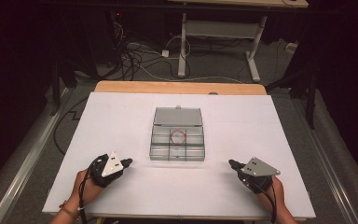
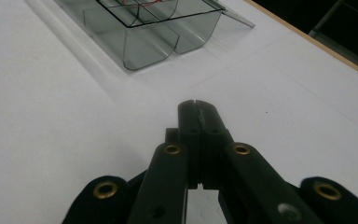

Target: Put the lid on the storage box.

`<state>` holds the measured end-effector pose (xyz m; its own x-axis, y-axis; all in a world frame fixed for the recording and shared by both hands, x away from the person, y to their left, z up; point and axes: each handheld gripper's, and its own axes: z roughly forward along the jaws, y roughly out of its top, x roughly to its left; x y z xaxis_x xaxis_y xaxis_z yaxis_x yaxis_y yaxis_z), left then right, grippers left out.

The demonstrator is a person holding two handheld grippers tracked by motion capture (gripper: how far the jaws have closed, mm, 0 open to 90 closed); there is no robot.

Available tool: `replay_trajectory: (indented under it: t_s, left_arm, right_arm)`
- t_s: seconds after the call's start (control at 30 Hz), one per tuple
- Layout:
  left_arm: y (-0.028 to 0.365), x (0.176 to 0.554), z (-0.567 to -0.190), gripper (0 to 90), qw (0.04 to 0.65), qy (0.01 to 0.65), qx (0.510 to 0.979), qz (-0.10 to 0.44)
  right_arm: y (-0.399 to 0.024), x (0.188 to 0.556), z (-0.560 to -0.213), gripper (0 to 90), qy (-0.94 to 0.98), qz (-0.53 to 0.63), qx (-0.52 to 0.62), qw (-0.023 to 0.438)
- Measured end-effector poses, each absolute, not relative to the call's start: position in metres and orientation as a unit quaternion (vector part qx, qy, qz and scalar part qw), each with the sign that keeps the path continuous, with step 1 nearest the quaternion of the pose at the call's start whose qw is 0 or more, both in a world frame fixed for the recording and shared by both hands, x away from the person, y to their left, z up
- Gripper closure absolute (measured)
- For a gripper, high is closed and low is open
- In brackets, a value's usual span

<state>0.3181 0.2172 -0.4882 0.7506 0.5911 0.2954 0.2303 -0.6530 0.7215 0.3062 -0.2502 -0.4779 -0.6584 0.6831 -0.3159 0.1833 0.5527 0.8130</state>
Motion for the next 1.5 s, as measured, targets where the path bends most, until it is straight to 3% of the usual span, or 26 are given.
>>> replay_trajectory:
  t_s: [0.37, 0.73, 1.5]
  left_arm:
    - [0.208, 0.361, -0.475, 87.7, 0.340, 0.238, 0.876, 0.245]
    - [0.197, 0.399, -0.460, 87.6, 0.353, 0.253, 0.867, 0.244]
    - [0.170, 0.477, -0.468, 87.4, 0.315, 0.295, 0.875, 0.220]
  right_arm:
    - [-0.245, 0.336, -0.468, 90.0, 0.826, 0.382, 0.276, 0.309]
    - [-0.244, 0.391, -0.465, 90.0, 0.822, 0.395, 0.302, 0.279]
    - [-0.179, 0.476, -0.466, 90.0, 0.851, 0.339, 0.290, 0.277]
